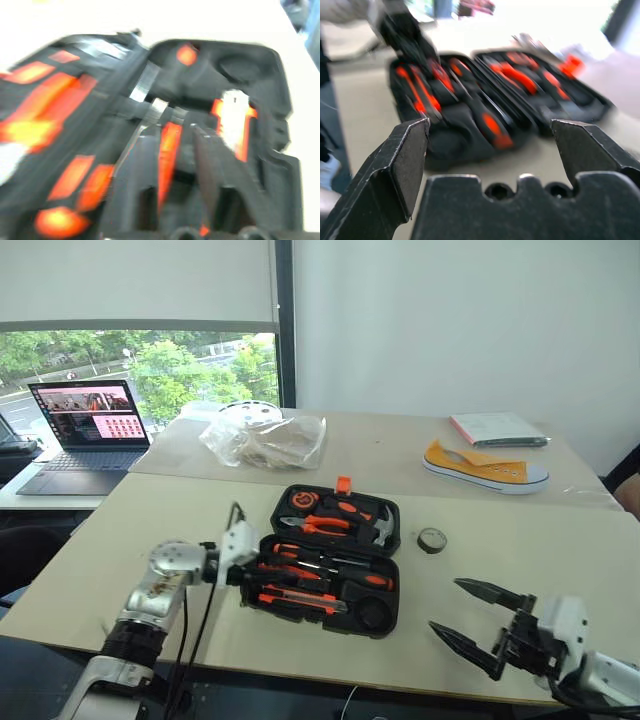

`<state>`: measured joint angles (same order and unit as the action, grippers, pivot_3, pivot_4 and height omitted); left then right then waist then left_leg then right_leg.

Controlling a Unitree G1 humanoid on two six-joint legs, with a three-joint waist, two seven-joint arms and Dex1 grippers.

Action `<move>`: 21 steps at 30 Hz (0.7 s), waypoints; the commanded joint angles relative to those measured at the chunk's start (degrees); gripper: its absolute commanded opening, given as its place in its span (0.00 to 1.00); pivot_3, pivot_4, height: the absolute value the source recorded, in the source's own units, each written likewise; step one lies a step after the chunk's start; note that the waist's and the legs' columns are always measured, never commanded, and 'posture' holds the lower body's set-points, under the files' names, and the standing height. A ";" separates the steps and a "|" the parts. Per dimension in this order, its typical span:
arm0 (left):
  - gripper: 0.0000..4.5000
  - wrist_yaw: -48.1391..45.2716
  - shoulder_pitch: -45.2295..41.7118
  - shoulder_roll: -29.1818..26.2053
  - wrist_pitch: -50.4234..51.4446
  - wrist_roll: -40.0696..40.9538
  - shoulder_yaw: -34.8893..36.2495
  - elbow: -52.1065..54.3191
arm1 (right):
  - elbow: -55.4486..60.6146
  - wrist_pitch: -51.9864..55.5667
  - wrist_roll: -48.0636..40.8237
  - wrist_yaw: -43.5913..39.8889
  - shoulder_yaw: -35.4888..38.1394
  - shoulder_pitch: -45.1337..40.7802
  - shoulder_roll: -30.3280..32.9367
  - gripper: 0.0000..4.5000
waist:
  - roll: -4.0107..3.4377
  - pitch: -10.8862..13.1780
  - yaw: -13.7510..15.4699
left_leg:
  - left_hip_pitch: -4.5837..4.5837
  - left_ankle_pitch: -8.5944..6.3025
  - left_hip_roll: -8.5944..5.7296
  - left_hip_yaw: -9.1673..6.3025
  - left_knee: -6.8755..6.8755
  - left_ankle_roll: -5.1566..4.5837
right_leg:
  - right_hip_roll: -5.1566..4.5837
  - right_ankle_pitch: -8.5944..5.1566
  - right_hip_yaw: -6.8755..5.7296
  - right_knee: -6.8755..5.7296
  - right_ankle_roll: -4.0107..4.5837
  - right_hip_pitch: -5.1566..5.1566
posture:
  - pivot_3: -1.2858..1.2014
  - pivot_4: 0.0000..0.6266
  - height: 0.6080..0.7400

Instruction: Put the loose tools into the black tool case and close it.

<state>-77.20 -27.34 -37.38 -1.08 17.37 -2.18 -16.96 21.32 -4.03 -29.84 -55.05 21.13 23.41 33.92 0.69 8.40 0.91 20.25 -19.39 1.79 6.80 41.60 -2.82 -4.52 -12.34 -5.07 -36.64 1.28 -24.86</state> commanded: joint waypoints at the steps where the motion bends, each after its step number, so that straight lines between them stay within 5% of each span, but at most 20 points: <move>1: 0.60 -3.60 1.99 -3.89 2.87 4.47 4.63 -0.45 | -3.59 -4.14 2.49 -0.25 4.21 2.06 0.35 1.00 | 0.00 0.00 -0.28 | -0.02 -0.01 0.00 0.00 -0.05 0.01 | 0.01 -0.01 0.00 0.01 -0.02 0.00 | 0.52 0.24 1.00; 6: 0.99 -7.39 2.73 -6.42 5.77 9.39 9.16 -1.21 | -7.48 1.17 3.20 1.11 3.82 -5.54 5.76 1.00 | 0.05 0.08 -0.41 | 0.01 -0.06 0.00 0.11 0.02 -0.07 | -0.07 -0.10 0.02 0.02 -0.17 -0.07 | 0.52 0.24 1.00; 13: 0.99 -8.44 2.30 -6.26 8.66 10.48 8.75 -0.04 | -24.12 10.92 13.38 -3.64 -13.88 -38.47 14.65 1.00 | 0.22 0.21 -1.22 | -0.03 -0.09 0.03 0.29 0.03 -0.22 | 0.08 0.10 0.64 -0.08 -0.29 -0.27 | 0.52 0.24 1.00; 21: 0.99 -5.84 3.37 -3.79 7.05 9.57 8.12 2.95 | -52.32 12.50 28.92 -8.99 -31.66 -66.04 11.31 1.00 | 0.21 0.26 -0.98 | 0.29 0.24 -0.03 0.47 -0.17 0.18 | 0.19 0.23 0.66 -0.09 0.16 -0.63 | 0.52 0.24 1.00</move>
<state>-83.74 -24.26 -41.17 7.18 26.94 5.34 -16.31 -27.28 9.38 -3.33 -62.52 -9.02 -39.97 45.34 0.89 8.66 -0.07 20.63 -19.18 1.76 7.30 41.43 -2.70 -4.34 -12.14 -4.42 -36.71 1.39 -25.57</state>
